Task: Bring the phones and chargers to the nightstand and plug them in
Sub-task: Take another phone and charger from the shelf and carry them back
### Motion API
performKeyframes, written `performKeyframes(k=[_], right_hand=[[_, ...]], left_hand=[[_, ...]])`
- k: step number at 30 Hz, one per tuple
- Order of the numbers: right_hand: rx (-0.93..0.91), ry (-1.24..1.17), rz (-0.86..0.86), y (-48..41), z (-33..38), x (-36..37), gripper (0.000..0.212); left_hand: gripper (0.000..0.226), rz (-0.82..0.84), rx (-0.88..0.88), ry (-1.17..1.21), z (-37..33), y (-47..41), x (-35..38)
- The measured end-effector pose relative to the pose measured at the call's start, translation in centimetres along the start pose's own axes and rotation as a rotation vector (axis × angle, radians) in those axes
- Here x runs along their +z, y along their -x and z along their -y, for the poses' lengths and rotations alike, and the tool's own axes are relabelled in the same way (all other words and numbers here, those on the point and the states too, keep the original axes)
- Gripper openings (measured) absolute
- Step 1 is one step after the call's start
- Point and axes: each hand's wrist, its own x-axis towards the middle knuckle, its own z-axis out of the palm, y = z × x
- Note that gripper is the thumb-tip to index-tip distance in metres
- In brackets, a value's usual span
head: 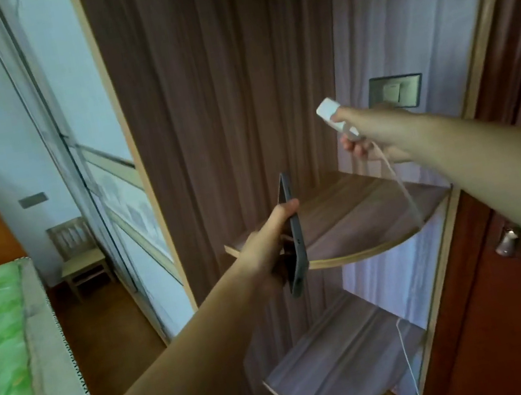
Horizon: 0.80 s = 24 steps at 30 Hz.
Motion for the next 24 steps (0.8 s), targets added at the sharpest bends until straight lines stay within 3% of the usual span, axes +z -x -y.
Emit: performKeyframes(k=[4,6,9,14,18,21,24], right_hand=[[-0.067,-0.079,-0.006,8.3,3.1,2.1,0.035],[-0.092,-0.097,0.005,11.9,4.6,3.0,0.036],[-0.117,-0.131,0.041,16.8,6.6,4.3,0.034],[-0.083,-0.15,0.235,24.5,7.7,7.2,0.029],[-0.052,-0.191,0.432,31.6,6.0,10.6,0.036],[-0.018,-0.233,0.604,38.5,4.8,13.5,0.03],[0.047,-0.253,0.751,45.8,4.0,16.4,0.023]], left_hand=[[0.053,0.052,0.036,0.051,1.4,7.1,-0.6],[0.041,0.04,0.087,0.04,2.1,10.7,-0.9],[0.045,-0.023,0.132,-0.026,2.5,16.1,-1.5],[0.049,-0.147,0.209,0.047,3.0,26.4,-3.1],[0.066,-0.347,0.218,0.202,6.0,35.7,-4.2],[0.08,-0.536,0.235,0.288,9.5,42.9,-4.7],[0.063,-0.698,0.288,0.397,12.3,50.6,-5.9]])
